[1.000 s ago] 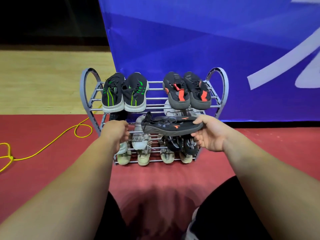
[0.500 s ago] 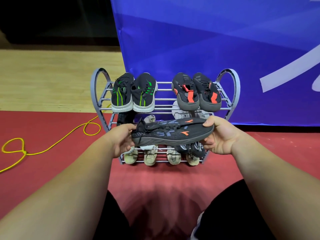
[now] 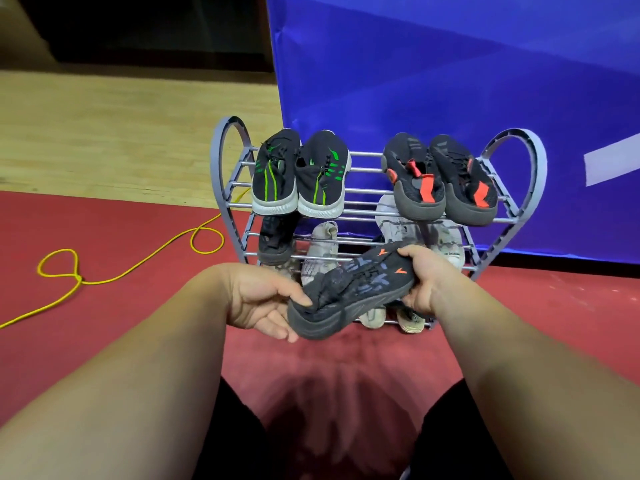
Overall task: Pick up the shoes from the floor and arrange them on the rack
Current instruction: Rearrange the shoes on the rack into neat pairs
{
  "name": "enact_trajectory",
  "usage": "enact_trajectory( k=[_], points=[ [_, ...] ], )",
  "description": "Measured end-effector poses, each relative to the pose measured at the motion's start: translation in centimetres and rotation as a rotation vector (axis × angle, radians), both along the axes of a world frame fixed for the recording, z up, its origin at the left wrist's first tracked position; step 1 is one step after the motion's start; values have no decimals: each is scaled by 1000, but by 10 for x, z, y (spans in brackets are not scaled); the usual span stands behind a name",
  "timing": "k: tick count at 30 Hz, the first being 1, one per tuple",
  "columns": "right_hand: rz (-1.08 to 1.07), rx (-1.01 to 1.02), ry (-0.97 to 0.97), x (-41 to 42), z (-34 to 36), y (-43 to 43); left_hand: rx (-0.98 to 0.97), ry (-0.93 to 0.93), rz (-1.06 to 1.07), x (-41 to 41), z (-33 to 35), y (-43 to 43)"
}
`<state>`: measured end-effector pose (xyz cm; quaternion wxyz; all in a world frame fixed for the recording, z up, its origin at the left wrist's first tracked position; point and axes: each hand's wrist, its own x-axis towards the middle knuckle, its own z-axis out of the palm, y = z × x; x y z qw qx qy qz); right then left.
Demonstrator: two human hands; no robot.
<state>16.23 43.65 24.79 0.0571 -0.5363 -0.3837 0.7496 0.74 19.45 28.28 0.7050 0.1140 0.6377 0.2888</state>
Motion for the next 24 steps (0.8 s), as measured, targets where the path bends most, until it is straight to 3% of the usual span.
enact_trajectory(
  k=[6,13,18,20,24],
  points=[
    [33,-14,74,-44,-10,-26,17,-53,252,-15,-10,10],
    [454,95,-34,-71,-15,-66,75,-121,637,-28,-34,43],
    [295,164,41,-94,-20,-65,161,-136,727,-38,-42,58],
    [186,181,48,-106,-25,-59,180,15,755,-41,-41,62],
    [170,267,-29,-118,-39,-51,213,663,874,-64,-56,52]
  ],
)
